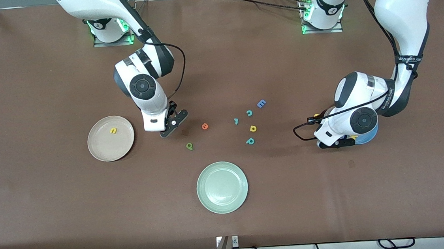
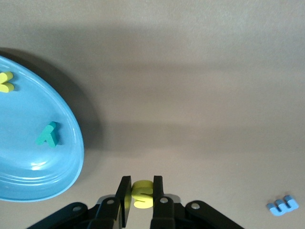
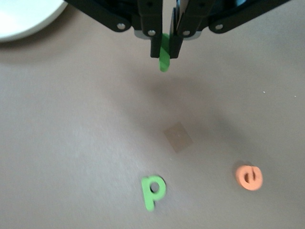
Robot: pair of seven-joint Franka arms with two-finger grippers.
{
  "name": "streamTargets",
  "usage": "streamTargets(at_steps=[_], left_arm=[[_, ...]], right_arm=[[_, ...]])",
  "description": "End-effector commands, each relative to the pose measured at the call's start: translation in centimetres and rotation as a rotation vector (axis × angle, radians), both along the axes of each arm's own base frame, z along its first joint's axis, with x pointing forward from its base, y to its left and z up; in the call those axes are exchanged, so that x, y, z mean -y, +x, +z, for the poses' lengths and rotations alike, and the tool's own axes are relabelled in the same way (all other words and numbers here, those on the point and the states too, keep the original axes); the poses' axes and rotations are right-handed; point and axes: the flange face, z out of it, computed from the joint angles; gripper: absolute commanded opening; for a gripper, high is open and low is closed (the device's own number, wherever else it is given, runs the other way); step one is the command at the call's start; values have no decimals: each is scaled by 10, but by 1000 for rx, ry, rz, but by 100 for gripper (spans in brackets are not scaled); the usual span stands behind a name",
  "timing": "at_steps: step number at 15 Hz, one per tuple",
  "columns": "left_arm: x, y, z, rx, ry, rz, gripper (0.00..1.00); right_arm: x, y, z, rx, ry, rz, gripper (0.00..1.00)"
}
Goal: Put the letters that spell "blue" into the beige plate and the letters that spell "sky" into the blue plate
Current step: 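Drop the l with the right gripper while the left gripper drops the s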
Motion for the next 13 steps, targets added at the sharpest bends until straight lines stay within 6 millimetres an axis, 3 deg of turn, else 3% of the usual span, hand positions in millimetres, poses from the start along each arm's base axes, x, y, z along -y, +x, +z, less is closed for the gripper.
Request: streamTargets(at_steps=[1, 2, 9, 10, 11, 13], left_arm=[[-129, 17, -18, 1, -62, -215, 14], [-128, 17, -18, 1, -61, -214, 14], [-130, 17, -22, -4, -68, -218, 15], [-130, 17, -22, -5, -67, -217, 47], [-130, 17, -23, -4, -70, -214, 99], [-134, 17, -22, -4, -69, -208, 100]], right_arm=[[194, 55, 6, -80, -45, -318, 0], [203, 56, 4, -87, -46, -324, 0], [199, 55, 8, -110, -52, -345, 0], [198, 54, 7, -112, -52, -344, 0], [198, 54, 6, -112, -51, -344, 0], [198, 55, -1, -114, -50, -347, 0]])
